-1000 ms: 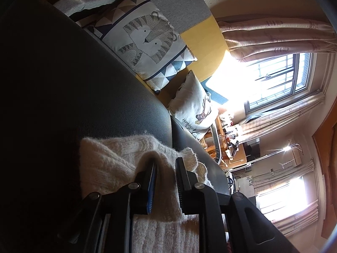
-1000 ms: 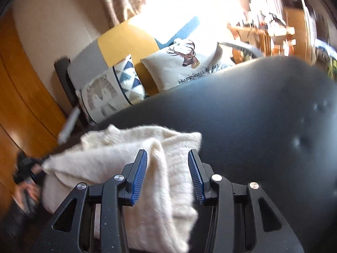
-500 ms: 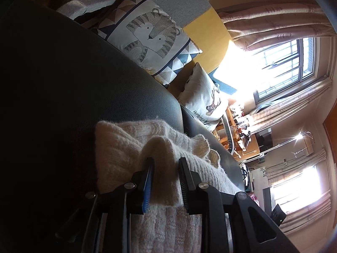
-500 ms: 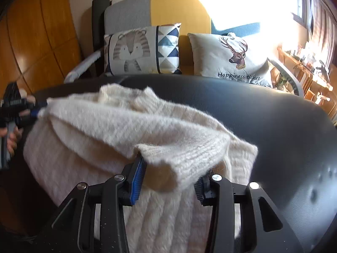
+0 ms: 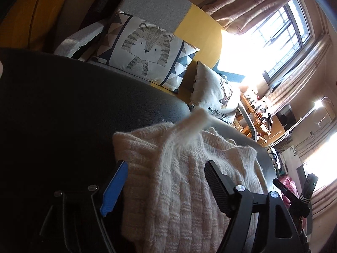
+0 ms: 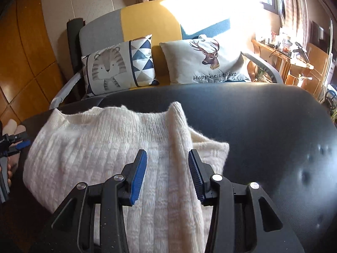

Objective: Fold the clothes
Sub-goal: 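Lower the folded hem onto the sweater and open both grippers, then press the folded sweater flat with both open grippers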

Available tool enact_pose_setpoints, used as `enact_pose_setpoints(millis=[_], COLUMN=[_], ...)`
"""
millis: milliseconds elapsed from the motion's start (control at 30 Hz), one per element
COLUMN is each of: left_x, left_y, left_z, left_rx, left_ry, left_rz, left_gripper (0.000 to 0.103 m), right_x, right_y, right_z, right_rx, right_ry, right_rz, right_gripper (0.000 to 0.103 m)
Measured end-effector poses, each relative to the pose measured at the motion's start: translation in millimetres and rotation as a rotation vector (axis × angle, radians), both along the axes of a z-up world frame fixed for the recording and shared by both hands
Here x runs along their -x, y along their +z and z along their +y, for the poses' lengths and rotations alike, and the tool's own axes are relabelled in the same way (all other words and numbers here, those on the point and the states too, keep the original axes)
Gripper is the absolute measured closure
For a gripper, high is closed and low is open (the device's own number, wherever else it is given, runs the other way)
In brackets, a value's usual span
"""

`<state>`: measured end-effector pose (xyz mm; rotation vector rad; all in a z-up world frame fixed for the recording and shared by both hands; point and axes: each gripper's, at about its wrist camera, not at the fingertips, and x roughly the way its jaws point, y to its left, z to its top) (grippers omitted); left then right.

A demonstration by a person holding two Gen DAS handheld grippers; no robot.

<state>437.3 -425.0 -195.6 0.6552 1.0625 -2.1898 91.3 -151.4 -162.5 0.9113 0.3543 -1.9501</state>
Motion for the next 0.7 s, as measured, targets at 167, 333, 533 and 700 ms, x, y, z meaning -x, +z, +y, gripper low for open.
enact_pose_setpoints(millis=[167,333,533,700], left_x=[54,94,106,105], left_y=[4,4,-1,-3], left_z=[31,44,33,31], left_rx=[0.089,0.125,0.087,0.077], left_ry=[-0.192,-0.275,-0.242,-0.226], left_rz=[-0.062,-0.084,-0.121,-0.155], left_gripper=[0.019,0.019,0.019,0.019], right_x=[-16,-16,-17,-19], right_y=[16,31,36,29], right_z=[24,45,60,59], right_rx=[-0.017,-0.022,-0.007,-0.009], right_ry=[-0.008,-0.055,-0.083,-0.090], right_rz=[0.023,0.023,-0.007,-0.053], right_gripper=[0.050,0.046,0.042,0.041])
